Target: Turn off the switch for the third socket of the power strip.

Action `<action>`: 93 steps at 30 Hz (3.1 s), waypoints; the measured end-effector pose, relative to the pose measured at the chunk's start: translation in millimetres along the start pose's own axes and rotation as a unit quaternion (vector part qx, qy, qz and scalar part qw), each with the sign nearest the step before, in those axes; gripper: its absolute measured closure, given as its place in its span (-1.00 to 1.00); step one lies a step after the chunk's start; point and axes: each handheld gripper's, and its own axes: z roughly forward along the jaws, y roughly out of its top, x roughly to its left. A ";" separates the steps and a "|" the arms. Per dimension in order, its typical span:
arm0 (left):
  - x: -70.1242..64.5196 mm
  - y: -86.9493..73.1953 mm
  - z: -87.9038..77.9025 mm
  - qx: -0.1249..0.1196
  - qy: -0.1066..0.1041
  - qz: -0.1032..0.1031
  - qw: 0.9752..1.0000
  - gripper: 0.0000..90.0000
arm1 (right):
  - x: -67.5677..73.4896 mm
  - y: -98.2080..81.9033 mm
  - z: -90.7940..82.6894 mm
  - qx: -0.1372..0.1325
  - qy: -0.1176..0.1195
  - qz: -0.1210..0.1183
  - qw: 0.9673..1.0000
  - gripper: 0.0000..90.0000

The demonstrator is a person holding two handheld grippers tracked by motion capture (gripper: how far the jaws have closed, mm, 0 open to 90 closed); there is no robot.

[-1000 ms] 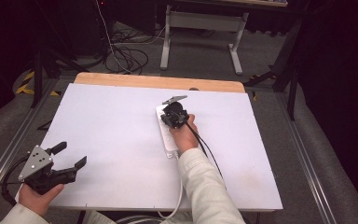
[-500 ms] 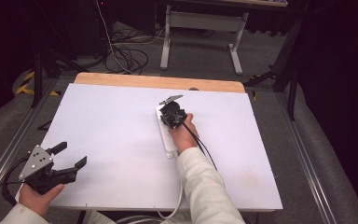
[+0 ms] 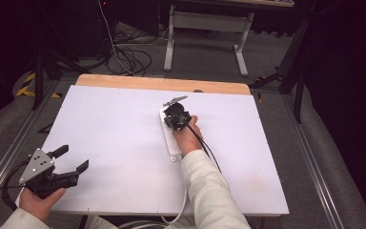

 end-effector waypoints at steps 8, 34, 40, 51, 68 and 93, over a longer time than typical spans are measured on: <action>0.0 -0.2 0.1 0.000 0.000 -0.004 1.000 -0.64 | 0.7 -0.3 0.6 0.000 -0.003 0.001 1.000 1.00; 1.3 -0.3 1.5 0.001 -0.002 -0.009 1.000 -0.64 | 3.4 8.3 -49.3 -0.058 0.035 0.021 0.997 1.00; 1.5 -0.5 1.5 0.001 -0.001 -0.010 1.000 -0.64 | 3.0 7.2 -60.6 -0.070 0.034 0.013 0.997 1.00; 2.5 -0.7 1.6 0.002 -0.002 -0.013 1.000 -0.64 | 1.1 -4.8 -87.6 -0.104 0.038 0.002 0.994 0.89; 2.5 3.1 -0.4 0.017 -0.017 -0.033 0.999 -0.65 | -1.5 -50.1 -157.0 -0.171 0.044 -0.025 0.984 0.14; 1.2 2.3 0.0 0.017 -0.007 -0.024 1.000 -0.63 | -6.8 -141.2 -193.9 -0.205 0.087 -0.040 0.974 -0.53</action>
